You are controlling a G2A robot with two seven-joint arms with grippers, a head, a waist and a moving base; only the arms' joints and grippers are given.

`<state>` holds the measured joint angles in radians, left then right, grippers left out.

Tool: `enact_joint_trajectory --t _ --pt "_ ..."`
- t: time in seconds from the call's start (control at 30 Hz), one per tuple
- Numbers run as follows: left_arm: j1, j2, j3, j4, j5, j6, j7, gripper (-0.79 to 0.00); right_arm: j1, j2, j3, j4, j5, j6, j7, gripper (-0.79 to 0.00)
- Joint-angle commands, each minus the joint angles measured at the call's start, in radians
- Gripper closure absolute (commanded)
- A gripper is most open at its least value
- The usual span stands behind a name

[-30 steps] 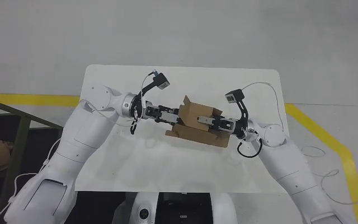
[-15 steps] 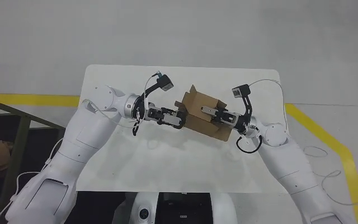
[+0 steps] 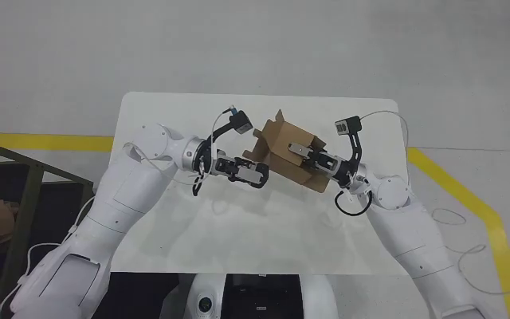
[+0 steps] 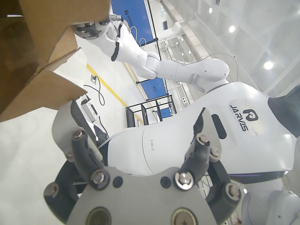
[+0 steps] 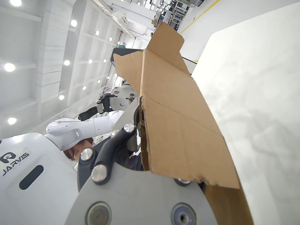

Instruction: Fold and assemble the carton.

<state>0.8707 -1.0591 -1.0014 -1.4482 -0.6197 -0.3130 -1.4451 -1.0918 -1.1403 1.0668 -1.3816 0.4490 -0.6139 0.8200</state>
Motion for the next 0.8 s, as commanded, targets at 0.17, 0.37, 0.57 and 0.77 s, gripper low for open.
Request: enact_joint_trajectory --t 0.17,0.37,0.57,0.77 --pt "-0.009 -0.005 0.010 0.018 0.002 -0.002 -0.002 -0.785 -0.011 -0.003 -0.007 -0.030 0.009 0.011 0.020 0.000" --pt "-0.015 -0.008 0.013 0.032 0.002 -0.003 -0.002 -0.785 -0.025 -0.006 -0.016 -0.062 0.009 0.024 0.024 0.000" --pt "-0.018 -0.008 0.006 0.039 0.000 -0.006 -0.004 -0.785 -0.035 -0.007 -0.013 -0.070 -0.005 0.027 0.013 0.000" --pt "-0.019 -0.008 -0.003 0.040 0.001 -0.004 -0.005 -0.785 -0.041 -0.009 -0.016 -0.082 -0.012 0.033 0.019 0.000"
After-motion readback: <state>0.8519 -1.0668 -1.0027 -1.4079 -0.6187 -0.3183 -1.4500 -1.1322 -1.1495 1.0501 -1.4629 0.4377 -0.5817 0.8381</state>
